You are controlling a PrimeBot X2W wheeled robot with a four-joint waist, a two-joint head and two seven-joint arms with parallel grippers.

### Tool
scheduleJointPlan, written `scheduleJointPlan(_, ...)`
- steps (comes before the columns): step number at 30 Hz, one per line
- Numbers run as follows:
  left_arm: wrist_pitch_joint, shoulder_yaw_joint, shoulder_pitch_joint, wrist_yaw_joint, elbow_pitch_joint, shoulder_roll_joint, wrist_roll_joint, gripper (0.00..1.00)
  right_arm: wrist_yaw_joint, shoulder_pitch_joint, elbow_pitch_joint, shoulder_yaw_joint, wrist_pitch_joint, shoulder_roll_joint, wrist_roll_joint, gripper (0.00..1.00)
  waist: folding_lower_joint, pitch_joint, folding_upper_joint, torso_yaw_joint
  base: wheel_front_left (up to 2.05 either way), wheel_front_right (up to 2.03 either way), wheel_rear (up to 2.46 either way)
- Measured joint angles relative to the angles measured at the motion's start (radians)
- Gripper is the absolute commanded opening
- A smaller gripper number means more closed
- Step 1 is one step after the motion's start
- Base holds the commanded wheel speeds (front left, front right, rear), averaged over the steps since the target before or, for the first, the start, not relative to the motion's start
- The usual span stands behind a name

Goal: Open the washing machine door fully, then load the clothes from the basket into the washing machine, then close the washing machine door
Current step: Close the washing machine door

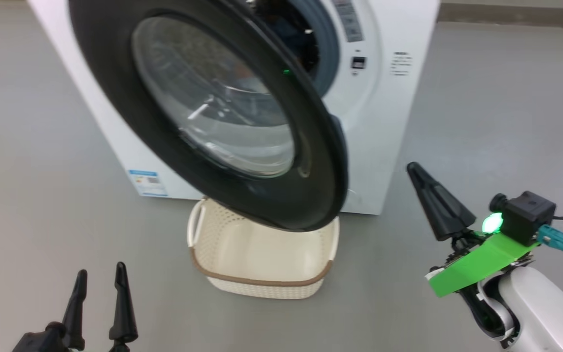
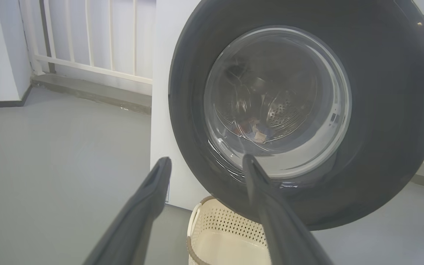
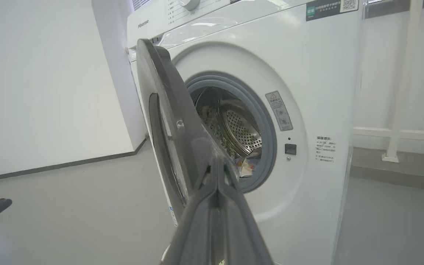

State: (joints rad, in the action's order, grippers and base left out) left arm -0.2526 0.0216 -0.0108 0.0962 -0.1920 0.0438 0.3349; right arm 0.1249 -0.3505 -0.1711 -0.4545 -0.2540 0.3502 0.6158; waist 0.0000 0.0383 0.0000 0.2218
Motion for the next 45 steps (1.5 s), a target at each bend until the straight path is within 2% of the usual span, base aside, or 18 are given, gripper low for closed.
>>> scheduleJointPlan(9, 0.000, -0.017, 0.011, 0.002, -0.006, 0.000, 0.007, 1.00, 0.000, -0.082, -0.028, -0.161, 0.000, 0.026, 0.001, 0.00, 0.0000, -0.005, 0.0000, 0.101, 0.00, 0.00, 0.00)
scheduleJointPlan(19, 0.000, -0.047, 0.011, -0.001, -0.004, 0.000, 0.035, 1.00, 0.000, -0.171, -0.093, -0.285, 0.000, 0.073, 0.023, 0.00, -0.0001, 0.019, 0.0000, 0.160, 0.00, 0.00, 0.00)
scheduleJointPlan(32, 0.000, -0.077, 0.010, -0.014, 0.012, 0.000, 0.054, 1.00, 0.000, -0.230, -0.135, -0.346, 0.000, 0.103, 0.066, 0.00, 0.0000, 0.066, 0.0000, 0.200, 0.00, 0.00, 0.00)
scheduleJointPlan(45, 0.000, -0.117, -0.006, -0.036, 0.037, 0.000, 0.062, 1.00, 0.000, -0.300, -0.153, -0.353, 0.000, 0.149, 0.076, 0.00, 0.0000, 0.133, 0.0000, 0.215, 0.00, 0.00, 0.00)
